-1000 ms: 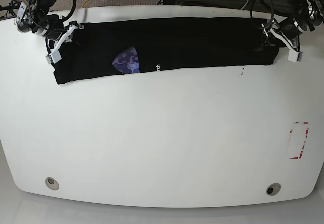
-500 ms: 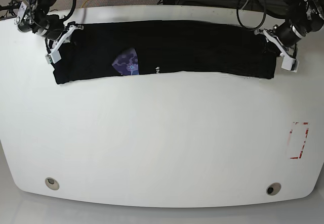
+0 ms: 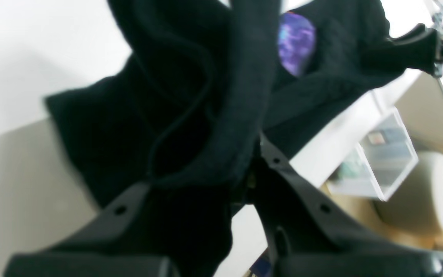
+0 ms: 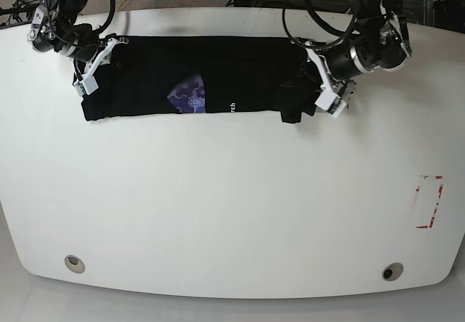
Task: Fold the T-shirt properly
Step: 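Move the left gripper to the strip's middle and pinch it, then fold the strip end held by the right gripper toward the left gripper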
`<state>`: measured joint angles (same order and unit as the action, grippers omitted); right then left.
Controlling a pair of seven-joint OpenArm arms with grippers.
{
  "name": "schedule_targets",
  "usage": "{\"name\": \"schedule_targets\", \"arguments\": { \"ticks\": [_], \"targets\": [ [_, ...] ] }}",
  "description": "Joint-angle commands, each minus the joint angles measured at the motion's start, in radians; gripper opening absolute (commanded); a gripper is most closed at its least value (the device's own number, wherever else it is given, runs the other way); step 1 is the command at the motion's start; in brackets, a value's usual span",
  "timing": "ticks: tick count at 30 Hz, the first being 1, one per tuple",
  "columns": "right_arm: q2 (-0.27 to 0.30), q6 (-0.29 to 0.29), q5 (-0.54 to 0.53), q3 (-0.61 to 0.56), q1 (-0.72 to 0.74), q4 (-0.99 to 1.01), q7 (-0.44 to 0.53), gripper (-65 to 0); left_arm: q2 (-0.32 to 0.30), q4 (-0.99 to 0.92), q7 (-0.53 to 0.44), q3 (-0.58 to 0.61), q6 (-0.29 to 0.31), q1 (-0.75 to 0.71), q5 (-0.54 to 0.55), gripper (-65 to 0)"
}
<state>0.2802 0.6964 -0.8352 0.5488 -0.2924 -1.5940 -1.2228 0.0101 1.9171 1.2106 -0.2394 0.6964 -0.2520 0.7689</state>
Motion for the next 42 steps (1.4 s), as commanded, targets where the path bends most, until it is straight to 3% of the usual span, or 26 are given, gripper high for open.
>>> {"name": "schedule_targets", "arguments": {
  "ticks": [1, 7, 13, 15, 21, 26, 31, 36, 40, 42],
  "targets": [
    [0.015, 0.002, 0.004, 0.004, 0.005, -0.010, 0.001, -59.0, 0.031, 0.003, -0.028, 0.053, 0.002, 0.035, -0.009, -59.2],
    [0.015, 0.002, 0.004, 0.004, 0.023, -0.010, 0.001, -59.0, 0.103, -0.075, -0.024, 0.143, 0.002, 0.075, -0.111, -54.2],
    [0.015, 0.002, 0.004, 0.004, 0.034, -0.010, 0.001, -58.8, 0.093, -0.110, -0.015, 0.180, 0.002, 0.107, -0.127, -53.9],
    [0.015, 0.002, 0.004, 0.004, 0.032, -0.010, 0.001, -58.8, 0.093, -0.115, -0.015, 0.182, 0.002, 0.113, -0.127, -51.2],
    [0.015, 0.002, 0.004, 0.004, 0.035, -0.012, 0.001, -58.8, 0.092, -0.112, -0.013, 0.228, 0.002, 0.139, -0.127, -35.4],
    [0.015, 0.002, 0.004, 0.004, 0.035, -0.010, 0.001, -58.8, 0.077, -0.098, -0.008, 0.302, 0.002, 0.173, -0.127, -31.1],
    [0.015, 0.002, 0.004, 0.004, 0.037, -0.010, 0.001, -58.8, 0.080, -0.026, 0.074, 0.334, 0.002, 0.214, -0.121, -29.4],
    [0.015, 0.002, -0.003, 0.004, 0.040, -0.018, -0.001, -58.8, 0.080, 0.008, 0.081, 0.257, 0.002, 0.230, -0.124, -29.7],
    [0.015, 0.002, -0.005, 0.014, 0.068, -0.047, -0.007, -58.5, 0.040, 0.005, 0.081, 0.128, 0.002, 0.222, -0.148, -29.9],
    [0.020, 0.002, -0.006, 0.023, 0.069, -0.088, -0.007, -53.7, 0.004, 0.005, 0.082, 0.090, 0.002, 0.191, -0.190, -29.9]
  ]
}}
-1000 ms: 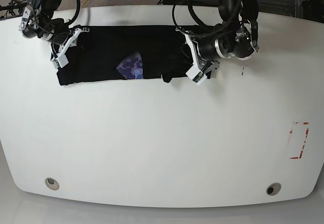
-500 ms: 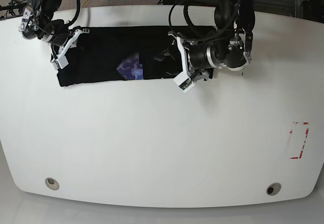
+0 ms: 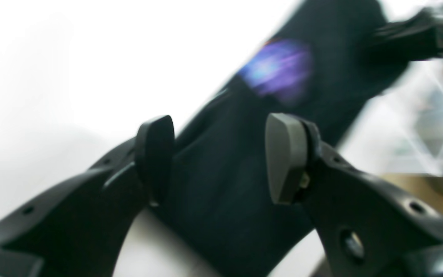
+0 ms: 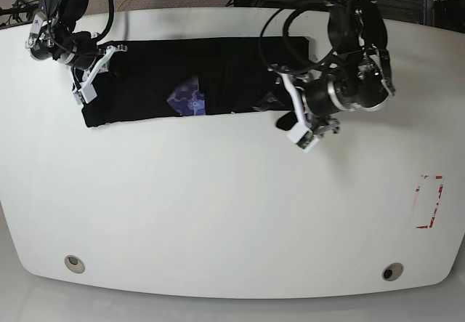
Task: Fold the T-shirt properly
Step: 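Fold the strip end held by the right gripper toward the left gripper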
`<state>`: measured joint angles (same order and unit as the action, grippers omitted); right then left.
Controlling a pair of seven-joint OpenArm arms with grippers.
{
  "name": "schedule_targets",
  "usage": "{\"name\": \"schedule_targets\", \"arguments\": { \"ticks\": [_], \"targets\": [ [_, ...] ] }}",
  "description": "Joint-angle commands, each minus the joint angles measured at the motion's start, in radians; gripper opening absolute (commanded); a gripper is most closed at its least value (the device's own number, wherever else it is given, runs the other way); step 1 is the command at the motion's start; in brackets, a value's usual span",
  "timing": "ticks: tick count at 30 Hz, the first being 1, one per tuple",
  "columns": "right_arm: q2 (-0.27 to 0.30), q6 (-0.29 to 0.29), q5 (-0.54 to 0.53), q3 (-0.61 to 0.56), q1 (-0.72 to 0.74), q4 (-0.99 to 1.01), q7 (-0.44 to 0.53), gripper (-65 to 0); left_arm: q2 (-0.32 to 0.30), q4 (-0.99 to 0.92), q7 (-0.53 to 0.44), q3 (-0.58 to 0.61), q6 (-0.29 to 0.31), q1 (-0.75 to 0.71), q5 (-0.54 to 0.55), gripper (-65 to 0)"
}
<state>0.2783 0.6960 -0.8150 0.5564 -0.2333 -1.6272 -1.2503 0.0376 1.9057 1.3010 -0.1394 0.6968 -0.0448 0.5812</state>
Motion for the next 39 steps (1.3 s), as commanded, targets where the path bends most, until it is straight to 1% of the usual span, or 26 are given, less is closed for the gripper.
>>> {"name": "schedule_targets", "arguments": {
  "ticks": [1, 2, 3, 5, 6, 8, 9, 10, 13, 15, 16, 19, 21, 25, 26, 29, 31, 34, 37, 39],
  "targets": [
    [0.022, 0.002, -0.027, 0.027, 0.010, -0.077, 0.021, -50.9, -0.035, 0.016, -0.011, -0.015, 0.001, -0.030, -0.016, -30.0],
    [0.019, 0.002, -0.027, 0.049, 0.010, -0.109, 0.017, -45.0, -0.052, 0.021, -0.016, -0.018, 0.001, -0.051, -0.034, -30.4],
    [0.019, 0.002, -0.027, 0.066, 0.012, -0.126, 0.010, -40.7, -0.063, 0.021, -0.024, -0.018, 0.001, -0.066, -0.040, -31.7],
    [0.017, 0.002, -0.027, 0.116, 0.018, -0.161, -0.024, -27.7, -0.089, 0.021, -0.060, -0.018, 0.001, -0.117, -0.040, -37.6],
    [0.016, 0.002, -0.027, 0.136, 0.028, -0.170, -0.038, -23.0, -0.098, 0.021, -0.082, -0.016, 0.001, -0.137, -0.040, -40.4],
    [0.014, 0.002, -0.027, 0.176, 0.064, -0.167, -0.065, -15.1, -0.106, 0.015, -0.122, -0.016, 0.001, -0.165, -0.048, -46.5],
    [0.008, 0.002, -0.020, 0.202, 0.088, -0.153, -0.075, -13.2, -0.110, 0.010, -0.153, -0.016, 0.001, -0.172, -0.050, -49.7],
    [0.006, 0.002, -0.019, 0.232, 0.105, -0.133, -0.076, -13.3, -0.110, 0.001, -0.174, -0.015, 0.001, -0.177, -0.050, -51.8],
    [0.014, 0.002, -0.019, 0.293, 0.137, -0.044, -0.081, -13.2, -0.112, -0.025, -0.214, -0.015, 0.001, -0.203, -0.050, -53.8],
    [0.040, 0.002, -0.017, 0.321, 0.154, 0.025, -0.081, -13.2, -0.112, -0.048, -0.220, -0.015, 0.001, -0.205, -0.050, -53.8],
    [0.065, 0.002, -0.017, 0.330, 0.170, 0.084, -0.081, -13.2, -0.110, -0.071, -0.222, -0.015, 0.001, -0.205, -0.050, -53.8],
    [0.105, 0.002, -0.017, 0.333, 0.213, 0.207, -0.078, -13.2, -0.110, -0.113, -0.223, -0.015, 0.001, -0.200, -0.050, -53.8],
    [0.120, 0.002, -0.016, 0.336, 0.228, 0.265, -0.075, -13.3, -0.110, -0.122, -0.223, -0.015, 0.001, -0.200, -0.050, -53.8],
    [0.144, 0.002, -0.016, 0.328, 0.226, 0.341, 0.007, -13.3, -0.112, -0.125, -0.223, -0.015, 0.001, -0.200, -0.060, -53.8],
    [0.147, 0.002, -0.016, 0.328, 0.225, 0.361, 0.013, -13.3, -0.110, -0.124, -0.223, -0.015, 0.001, -0.200, -0.069, -53.8],
    [0.144, 0.002, -0.016, 0.325, 0.225, 0.410, 0.014, -13.3, -0.107, -0.127, -0.223, -0.015, 0.001, -0.201, -0.099, -53.8],
    [0.137, 0.002, -0.016, 0.302, 0.225, 0.410, 0.017, -13.3, -0.107, -0.127, -0.223, -0.015, 0.001, -0.201, -0.119, -53.8],
    [0.112, 0.002, -0.016, 0.247, 0.217, 0.407, 0.017, -13.3, -0.107, -0.122, -0.223, -0.015, 0.001, -0.201, -0.134, -53.8],
    [0.085, 0.002, -0.019, 0.228, 0.188, 0.393, 0.019, -13.5, -0.107, -0.122, -0.223, -0.015, 0.001, -0.201, -0.137, -53.8],
    [0.049, 0.002, -0.016, 0.225, 0.183, 0.348, 0.019, -15.9, -0.109, -0.124, -0.223, -0.016, 0.001, -0.201, -0.139, -53.8]
  ]
}}
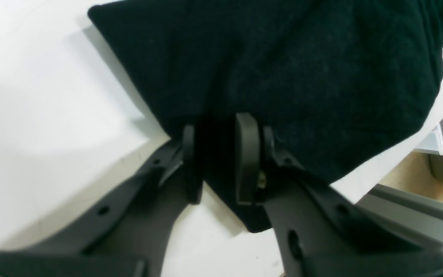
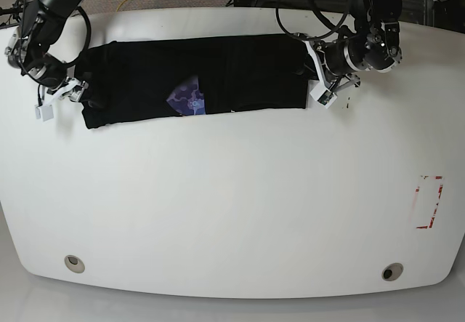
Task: Fold the T-shirt properly
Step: 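Fold the strip end held by the right gripper toward the left gripper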
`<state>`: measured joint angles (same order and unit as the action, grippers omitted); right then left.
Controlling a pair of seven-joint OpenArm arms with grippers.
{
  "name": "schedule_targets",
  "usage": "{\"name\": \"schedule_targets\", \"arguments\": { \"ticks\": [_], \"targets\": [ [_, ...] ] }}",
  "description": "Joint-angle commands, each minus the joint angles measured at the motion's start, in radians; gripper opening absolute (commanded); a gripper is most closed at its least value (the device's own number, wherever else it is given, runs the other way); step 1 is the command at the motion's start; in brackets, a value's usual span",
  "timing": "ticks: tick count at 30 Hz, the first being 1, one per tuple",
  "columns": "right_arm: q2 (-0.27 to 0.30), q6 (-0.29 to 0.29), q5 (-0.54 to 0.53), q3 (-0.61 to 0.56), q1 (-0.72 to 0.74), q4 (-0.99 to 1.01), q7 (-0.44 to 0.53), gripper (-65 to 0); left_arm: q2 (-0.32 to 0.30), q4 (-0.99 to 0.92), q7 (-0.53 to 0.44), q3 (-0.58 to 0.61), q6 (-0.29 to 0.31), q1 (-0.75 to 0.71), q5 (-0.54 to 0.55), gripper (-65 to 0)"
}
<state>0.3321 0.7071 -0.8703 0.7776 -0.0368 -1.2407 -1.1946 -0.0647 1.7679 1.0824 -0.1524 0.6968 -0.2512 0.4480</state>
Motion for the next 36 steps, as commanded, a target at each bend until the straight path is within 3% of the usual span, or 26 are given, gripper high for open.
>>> {"name": "schedule_targets", "arguments": {
  "ticks": [1, 5, 9, 10, 16, 21, 27, 33, 36],
  "targets": [
    [-0.018, -0.009, 0.039, 0.004, -0.015, -0.055, -0.037, -17.9, -0.007, 0.014, -0.005, -0.003, 0.001, 0.005, -0.005, -53.8],
    [-0.052, -0.009, 0.039, 0.004, -0.038, -0.113, -0.037, -36.3, -0.007, 0.014, -0.005, -0.003, 0.001, 0.005, -0.007, -53.8],
    [-0.060, -0.009, 0.033, 0.004, -0.041, -0.159, -0.040, -63.6, -0.001, 0.013, -0.005, -0.002, 0.001, 0.005, -0.007, -53.8],
    [-0.060, -0.009, 0.032, 0.004, -0.041, -0.173, -0.043, -65.0, -0.001, 0.013, -0.005, -0.002, 0.001, 0.005, -0.007, -53.8],
    [-0.063, -0.009, 0.029, 0.013, -0.068, -0.345, -0.095, -65.0, 0.004, 0.011, -0.005, 0.001, 0.001, 0.008, -0.005, -53.6],
    [-0.064, -0.009, 0.027, 0.067, -0.093, -0.471, -0.140, -65.0, 0.053, -0.003, -0.003, 0.001, 0.001, 0.048, -0.007, -53.6],
    [-0.064, -0.009, -0.080, 0.067, -0.101, -0.535, -0.179, -65.0, 0.096, -0.110, -0.003, 0.010, 0.001, 0.123, -0.007, -53.6],
    [-0.063, -0.009, -0.197, 0.069, -0.108, -0.541, -0.202, -65.0, 0.110, -0.225, -0.005, 0.145, -0.072, 0.195, -0.001, -53.6],
    [-0.078, -0.009, -0.252, 0.059, -0.111, -0.541, -0.202, -65.0, 0.151, -0.282, -0.005, 0.187, -0.108, 0.238, -0.005, -53.6]
  ]
}}
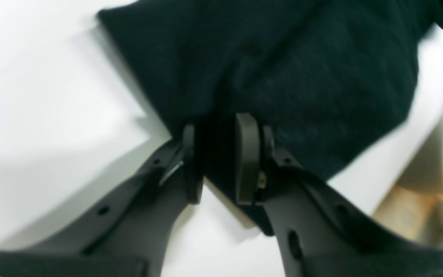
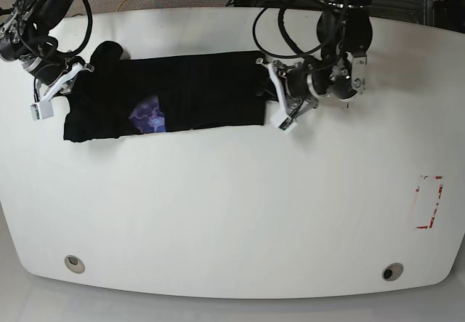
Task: Fold the T-shirt properly
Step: 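Fold the strip end held by the right gripper toward the left gripper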
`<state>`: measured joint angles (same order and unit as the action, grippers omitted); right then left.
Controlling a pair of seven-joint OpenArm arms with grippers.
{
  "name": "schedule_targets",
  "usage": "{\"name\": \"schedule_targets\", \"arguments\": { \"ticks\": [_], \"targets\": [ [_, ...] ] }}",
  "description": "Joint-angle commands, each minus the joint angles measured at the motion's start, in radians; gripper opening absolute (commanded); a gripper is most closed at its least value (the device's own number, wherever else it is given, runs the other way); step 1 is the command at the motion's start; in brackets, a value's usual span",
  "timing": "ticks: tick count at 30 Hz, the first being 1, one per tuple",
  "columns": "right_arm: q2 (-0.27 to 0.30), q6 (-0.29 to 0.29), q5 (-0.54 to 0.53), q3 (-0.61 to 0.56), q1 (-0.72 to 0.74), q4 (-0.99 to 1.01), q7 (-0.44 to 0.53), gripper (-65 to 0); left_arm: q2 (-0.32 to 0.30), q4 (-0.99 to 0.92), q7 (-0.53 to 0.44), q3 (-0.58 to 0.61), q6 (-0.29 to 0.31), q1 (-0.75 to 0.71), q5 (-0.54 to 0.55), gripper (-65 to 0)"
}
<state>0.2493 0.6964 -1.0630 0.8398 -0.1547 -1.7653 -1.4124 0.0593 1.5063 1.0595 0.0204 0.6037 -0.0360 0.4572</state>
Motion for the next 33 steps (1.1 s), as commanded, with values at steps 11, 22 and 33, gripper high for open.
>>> {"name": "schedule_targets", "arguments": {
  "ticks": [11, 22, 33],
  "targets": [
    [-0.104, 0.002, -0.138, -0.153, 0.010, -0.074, 0.016, -65.0, 0.098, -0.125, -0.014, 0.059, -0.026, 0.086, -0.076, -53.6],
    [-0.227, 0.002, 0.039, -0.287, 0.054, -0.077, 0.043, -63.3, 0.098, -0.117, -0.034, 0.086, -0.024, 0.081, -0.108, -53.6],
    [-0.227, 0.002, 0.284, -0.432, 0.077, -0.072, 0.166, -19.5, 0.098, -0.059, -0.035, 0.079, -0.021, 0.081, -0.107, -53.5]
  ]
}}
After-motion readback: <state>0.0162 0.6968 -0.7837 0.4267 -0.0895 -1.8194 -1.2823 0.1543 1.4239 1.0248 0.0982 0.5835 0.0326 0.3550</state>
